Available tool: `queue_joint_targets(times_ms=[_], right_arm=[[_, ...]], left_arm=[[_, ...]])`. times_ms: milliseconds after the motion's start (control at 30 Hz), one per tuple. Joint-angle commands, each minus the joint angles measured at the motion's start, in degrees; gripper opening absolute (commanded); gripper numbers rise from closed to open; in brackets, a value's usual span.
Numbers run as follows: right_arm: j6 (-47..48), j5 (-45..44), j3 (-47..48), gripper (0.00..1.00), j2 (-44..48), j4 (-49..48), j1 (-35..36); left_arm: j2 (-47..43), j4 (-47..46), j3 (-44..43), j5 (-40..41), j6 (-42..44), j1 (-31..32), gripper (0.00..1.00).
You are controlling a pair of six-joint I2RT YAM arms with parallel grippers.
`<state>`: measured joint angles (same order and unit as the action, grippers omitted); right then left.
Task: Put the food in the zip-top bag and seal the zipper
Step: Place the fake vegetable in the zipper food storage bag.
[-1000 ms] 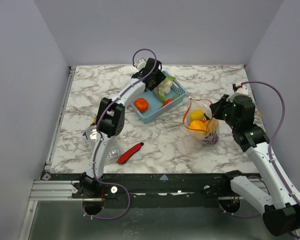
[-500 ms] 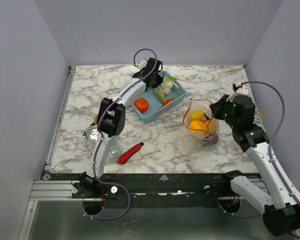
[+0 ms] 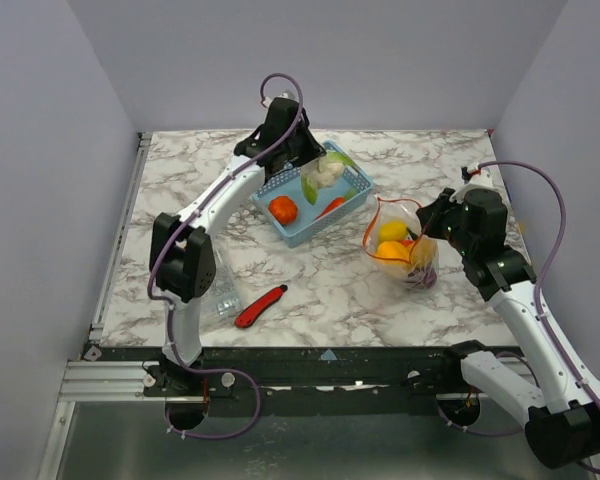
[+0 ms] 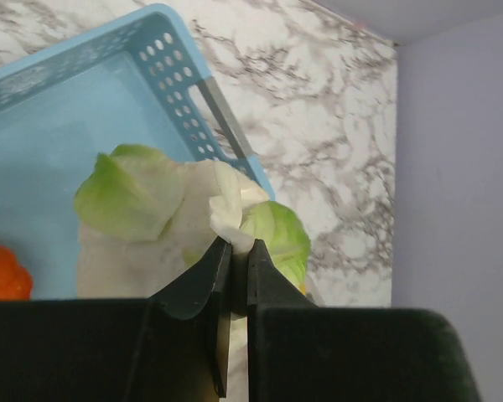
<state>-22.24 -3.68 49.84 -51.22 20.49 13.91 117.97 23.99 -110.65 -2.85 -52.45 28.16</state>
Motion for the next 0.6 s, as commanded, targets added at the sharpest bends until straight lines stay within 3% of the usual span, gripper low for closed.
queue_joint_targets(times_ms=[0,267,567], right_arm=[[0.25,1.97,-0.28,0.00,0.04,-1.73,0.09],[0.49,2.79,0.24,0.00,1.11,-1.91,0.08],[0.38,5.94,-0.01,0.00,1.64,-1.60,0.08]], left_arm=[[-11.53,-2.42,7.05,-8.43,7.62,0.56,0.00],[-23.79,4.76,12.51,-8.12,19.93,6.20,0.00],[-27.88,9.80,11.51,-7.76,21.53,14.53,0.00]])
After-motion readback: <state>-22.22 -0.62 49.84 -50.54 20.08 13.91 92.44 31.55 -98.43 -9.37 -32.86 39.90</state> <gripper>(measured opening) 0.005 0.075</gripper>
